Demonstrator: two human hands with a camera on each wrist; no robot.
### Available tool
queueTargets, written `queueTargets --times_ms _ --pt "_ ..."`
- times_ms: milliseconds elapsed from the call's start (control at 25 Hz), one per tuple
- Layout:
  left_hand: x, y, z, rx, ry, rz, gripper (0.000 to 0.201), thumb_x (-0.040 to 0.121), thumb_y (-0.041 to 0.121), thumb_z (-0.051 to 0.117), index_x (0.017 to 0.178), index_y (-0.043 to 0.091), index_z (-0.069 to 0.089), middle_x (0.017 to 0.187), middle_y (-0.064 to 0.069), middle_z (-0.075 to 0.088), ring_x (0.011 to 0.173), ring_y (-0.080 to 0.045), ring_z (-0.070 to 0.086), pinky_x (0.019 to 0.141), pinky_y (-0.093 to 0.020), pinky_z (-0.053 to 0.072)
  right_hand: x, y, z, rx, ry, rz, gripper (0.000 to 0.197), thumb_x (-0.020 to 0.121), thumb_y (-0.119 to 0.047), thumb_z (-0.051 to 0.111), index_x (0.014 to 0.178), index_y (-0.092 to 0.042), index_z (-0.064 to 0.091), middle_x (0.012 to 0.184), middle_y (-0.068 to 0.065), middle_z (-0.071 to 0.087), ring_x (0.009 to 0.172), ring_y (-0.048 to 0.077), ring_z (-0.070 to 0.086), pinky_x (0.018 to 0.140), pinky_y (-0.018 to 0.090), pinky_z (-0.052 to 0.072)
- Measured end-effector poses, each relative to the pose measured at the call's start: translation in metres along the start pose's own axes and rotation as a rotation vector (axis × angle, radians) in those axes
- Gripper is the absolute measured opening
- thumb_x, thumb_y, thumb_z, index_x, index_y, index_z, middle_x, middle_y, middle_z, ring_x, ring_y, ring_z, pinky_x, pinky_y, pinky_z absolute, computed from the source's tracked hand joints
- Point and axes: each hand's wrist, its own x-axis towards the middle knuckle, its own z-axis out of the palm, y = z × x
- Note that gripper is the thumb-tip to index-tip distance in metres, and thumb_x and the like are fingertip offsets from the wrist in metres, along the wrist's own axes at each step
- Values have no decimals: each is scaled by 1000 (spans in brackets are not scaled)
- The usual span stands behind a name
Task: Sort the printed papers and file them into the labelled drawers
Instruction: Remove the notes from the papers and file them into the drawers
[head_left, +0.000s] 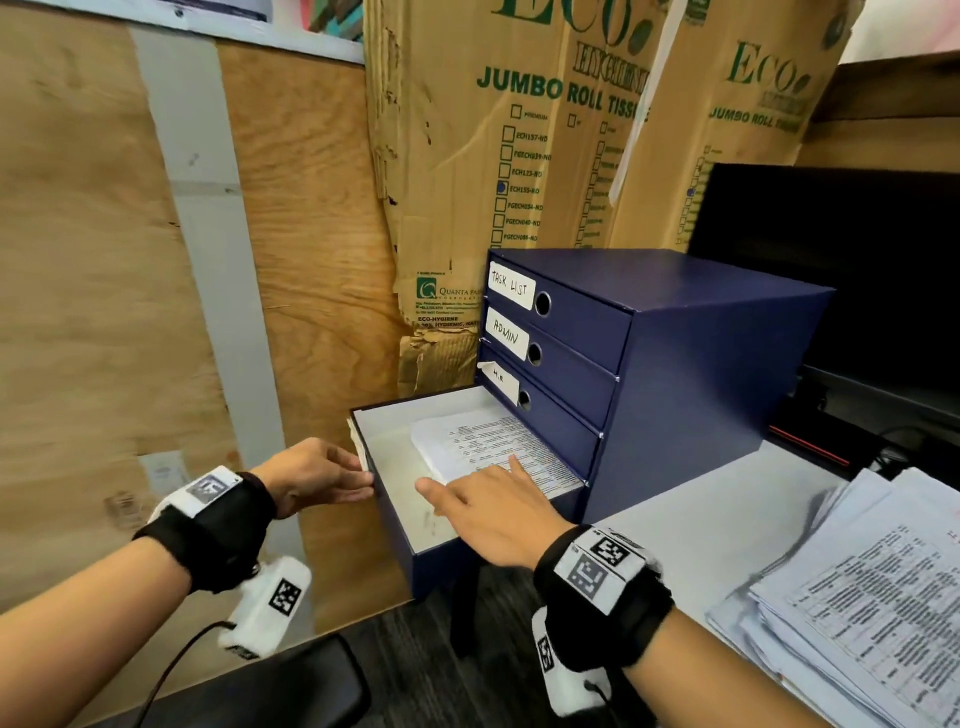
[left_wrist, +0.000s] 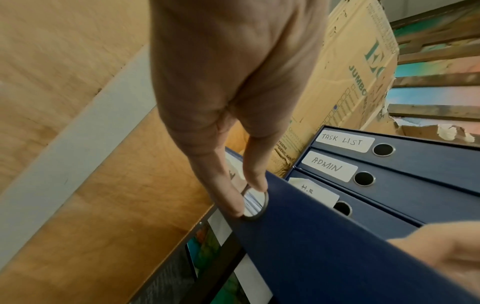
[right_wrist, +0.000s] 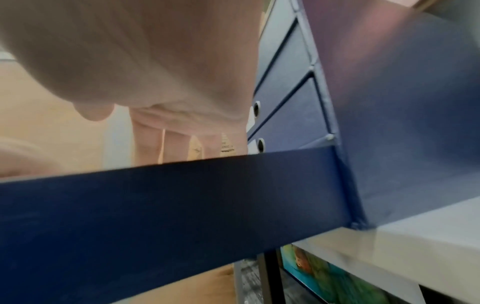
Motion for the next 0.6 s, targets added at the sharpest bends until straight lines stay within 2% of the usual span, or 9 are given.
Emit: queueTargets --times_ms 80,120,160,240,320,360,440,520,600 --pt "3 3 11 -21 -1 -2 7 83 -12 63 87 -6 62 100 -26 69 94 -32 67 72 -31 59 -8 9 -10 32 139 -17 60 99 -58 22 89 -19 67 96 4 65 101 21 52 114 47 21" --pt "5 4 18 -26 3 6 8 83 -13 62 87 -7 61 95 -25 68 89 -30 67 68 -29 60 -11 16 -17 0 256 -37 48 101 -51 30 97 -21 68 103 1 65 107 19 51 114 44 24" --pt "10 6 28 -40 6 15 8 83 -14 61 87 -7 59 91 -23 67 84 -28 67 62 -26 60 -13 25 -25 -53 403 -60 37 101 -42 38 104 -21 68 113 -1 65 118 18 48 116 43 23" --pt "23 8 51 -94 9 28 13 83 -16 60 91 -6 56 89 -22 63 78 -26 65 54 -23 58 -15 42 -49 -146 769 -116 25 97 -24 48 110 -17 69 129 3 61 135 24 38 120 41 16" --pt "39 10 76 -137 17 48 21 83 -15 62 101 -6 55 90 -22 62 76 -25 64 51 -22 57 -16 58 -73 -241 1066 -147 26 91 -13 53 112 -11 67 138 12 53 140 32 31 120 46 15" --pt "49 11 89 -155 23 66 24 83 -14 62 103 -5 54 88 -22 62 75 -24 64 51 -22 57 -17 68 -84 -296 1134 -121 29 89 -11 54 116 -10 65 142 15 48 141 35 28 119 48 14" --pt "67 13 117 -160 40 99 21 83 -14 62 98 -4 52 83 -22 61 70 -24 62 54 -23 58 -19 84 -100 -345 1133 -45 39 90 -13 53 128 -13 58 146 15 42 142 35 27 119 50 13" --pt "84 14 145 -89 60 139 16 81 -8 69 84 1 56 85 -21 63 70 -26 62 72 -32 59 -19 98 -104 -320 1044 -17 45 94 -20 50 139 -16 47 142 11 45 139 30 32 119 48 16" --pt "102 12 163 0 112 177 20 73 3 80 70 8 61 84 -18 68 79 -28 67 88 -44 56 -18 106 -103 -315 989 -30 48 96 -27 48 143 -18 42 137 7 46 135 27 36 119 47 16"
